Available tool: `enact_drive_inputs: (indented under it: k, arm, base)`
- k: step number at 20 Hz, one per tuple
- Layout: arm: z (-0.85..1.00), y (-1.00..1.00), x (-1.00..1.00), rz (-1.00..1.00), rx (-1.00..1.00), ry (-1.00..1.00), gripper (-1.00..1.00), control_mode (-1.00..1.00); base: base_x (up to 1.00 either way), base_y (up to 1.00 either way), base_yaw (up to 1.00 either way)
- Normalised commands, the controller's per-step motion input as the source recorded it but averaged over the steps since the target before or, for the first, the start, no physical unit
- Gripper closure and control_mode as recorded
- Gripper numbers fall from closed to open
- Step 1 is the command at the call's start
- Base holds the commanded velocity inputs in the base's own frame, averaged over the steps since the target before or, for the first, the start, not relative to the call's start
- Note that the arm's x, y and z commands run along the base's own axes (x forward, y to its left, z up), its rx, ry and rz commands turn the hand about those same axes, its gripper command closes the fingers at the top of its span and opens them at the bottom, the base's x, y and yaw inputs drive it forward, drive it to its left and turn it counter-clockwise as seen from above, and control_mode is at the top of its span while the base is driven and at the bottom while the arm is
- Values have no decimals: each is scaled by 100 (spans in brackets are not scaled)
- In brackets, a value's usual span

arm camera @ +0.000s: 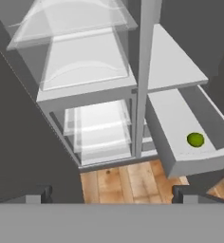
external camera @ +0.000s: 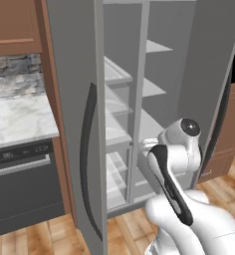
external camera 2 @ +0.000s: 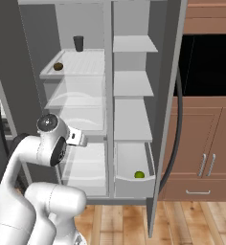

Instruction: Take the kiwi and lime from the fridge shelf and place them in the freezer drawer to begin freezing them.

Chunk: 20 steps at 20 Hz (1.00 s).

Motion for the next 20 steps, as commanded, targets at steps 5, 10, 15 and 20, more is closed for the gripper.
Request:
enact_drive_inputs:
  k: [5, 10, 15, 20]
  arm:
    - [26, -7, 0, 14, 15, 1, -100, -100]
    - [0, 2, 0, 0, 0, 0, -100, 100]
    - [0, 0, 0, 0, 0, 0, -100, 100]
    - [0, 0, 0, 0, 0, 0, -100, 100]
  base:
    - [0, 0, 0]
    - [0, 4, 0]
    - [10, 32, 2]
    - [16, 36, 13]
